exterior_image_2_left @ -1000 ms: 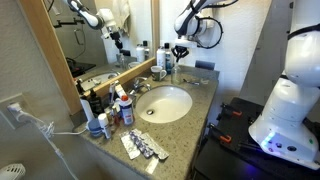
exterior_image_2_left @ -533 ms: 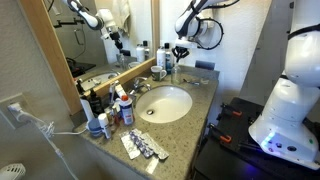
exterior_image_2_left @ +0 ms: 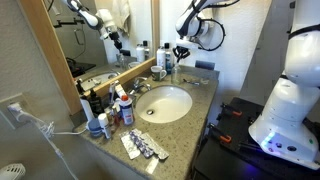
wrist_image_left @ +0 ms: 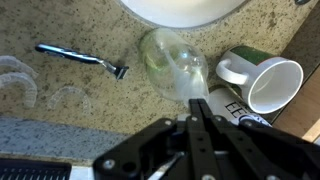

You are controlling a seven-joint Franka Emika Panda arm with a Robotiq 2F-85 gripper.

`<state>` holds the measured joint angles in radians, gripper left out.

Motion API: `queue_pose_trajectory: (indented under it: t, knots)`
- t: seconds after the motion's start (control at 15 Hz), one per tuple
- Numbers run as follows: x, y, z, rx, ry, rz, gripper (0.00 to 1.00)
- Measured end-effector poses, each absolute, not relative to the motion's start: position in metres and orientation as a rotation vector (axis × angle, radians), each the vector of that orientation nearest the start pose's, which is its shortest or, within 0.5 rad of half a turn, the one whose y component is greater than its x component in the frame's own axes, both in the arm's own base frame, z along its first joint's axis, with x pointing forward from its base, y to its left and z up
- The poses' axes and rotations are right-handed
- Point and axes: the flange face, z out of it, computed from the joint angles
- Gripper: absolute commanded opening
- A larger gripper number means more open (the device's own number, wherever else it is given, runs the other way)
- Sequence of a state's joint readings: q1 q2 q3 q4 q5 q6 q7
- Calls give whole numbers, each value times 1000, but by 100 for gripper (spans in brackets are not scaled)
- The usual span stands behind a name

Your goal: Press the pump of the pump bottle

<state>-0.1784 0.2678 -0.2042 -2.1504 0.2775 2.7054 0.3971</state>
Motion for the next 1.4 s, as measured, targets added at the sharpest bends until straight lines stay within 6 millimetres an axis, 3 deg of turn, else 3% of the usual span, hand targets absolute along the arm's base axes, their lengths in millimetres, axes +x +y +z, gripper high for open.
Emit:
queue_pose_trajectory:
  t: [1.4]
  knots:
    - [549,-214,308,-2787,1368,-448,4]
